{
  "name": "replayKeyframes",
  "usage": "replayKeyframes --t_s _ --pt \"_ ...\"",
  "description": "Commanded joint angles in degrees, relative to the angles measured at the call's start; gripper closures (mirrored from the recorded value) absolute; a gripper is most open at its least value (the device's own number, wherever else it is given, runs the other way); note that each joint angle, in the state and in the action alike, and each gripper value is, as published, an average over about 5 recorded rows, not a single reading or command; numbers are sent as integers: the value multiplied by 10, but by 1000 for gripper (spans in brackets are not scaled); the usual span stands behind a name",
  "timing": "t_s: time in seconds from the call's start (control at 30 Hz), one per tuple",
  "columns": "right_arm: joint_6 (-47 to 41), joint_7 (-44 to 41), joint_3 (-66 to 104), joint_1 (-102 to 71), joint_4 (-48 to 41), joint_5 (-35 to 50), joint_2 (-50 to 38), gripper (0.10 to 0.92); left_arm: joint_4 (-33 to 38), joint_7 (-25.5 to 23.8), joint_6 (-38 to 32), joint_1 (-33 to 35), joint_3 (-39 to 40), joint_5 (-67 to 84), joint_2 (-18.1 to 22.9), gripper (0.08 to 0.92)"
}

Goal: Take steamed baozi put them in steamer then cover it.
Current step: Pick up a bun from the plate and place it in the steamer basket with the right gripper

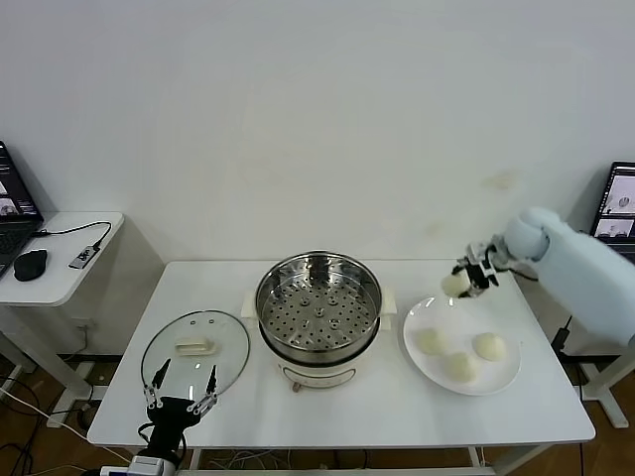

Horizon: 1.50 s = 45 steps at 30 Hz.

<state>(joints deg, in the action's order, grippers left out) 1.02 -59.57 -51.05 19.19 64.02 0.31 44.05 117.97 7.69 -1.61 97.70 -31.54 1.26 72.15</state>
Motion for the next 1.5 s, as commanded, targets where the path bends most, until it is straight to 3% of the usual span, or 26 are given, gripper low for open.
replayKeyframes --t_s 0.03,0.3,0.57,0.93,1.23,1.5 --pt "-5 8 -118 151 63 117 0 440 -1 1 -2 0 1 6 -1 177" --pt "46 47 -188 196 31 171 133 440 0 -9 -2 0 0 56 -5 177" --pt "111 70 -218 161 -6 135 250 440 -8 -15 -6 -2 -5 90 -6 177" --pt "258 80 -244 121 -81 -29 327 432 -5 -12 -6 -2 -12 74 0 177" --pt "314 92 -239 90 -118 -161 348 431 -1 -11 -5 -1 -15 72 1 177" --pt "337 102 -232 70 -143 -198 363 431 1 -10 -5 -1 -18 69 1 177"
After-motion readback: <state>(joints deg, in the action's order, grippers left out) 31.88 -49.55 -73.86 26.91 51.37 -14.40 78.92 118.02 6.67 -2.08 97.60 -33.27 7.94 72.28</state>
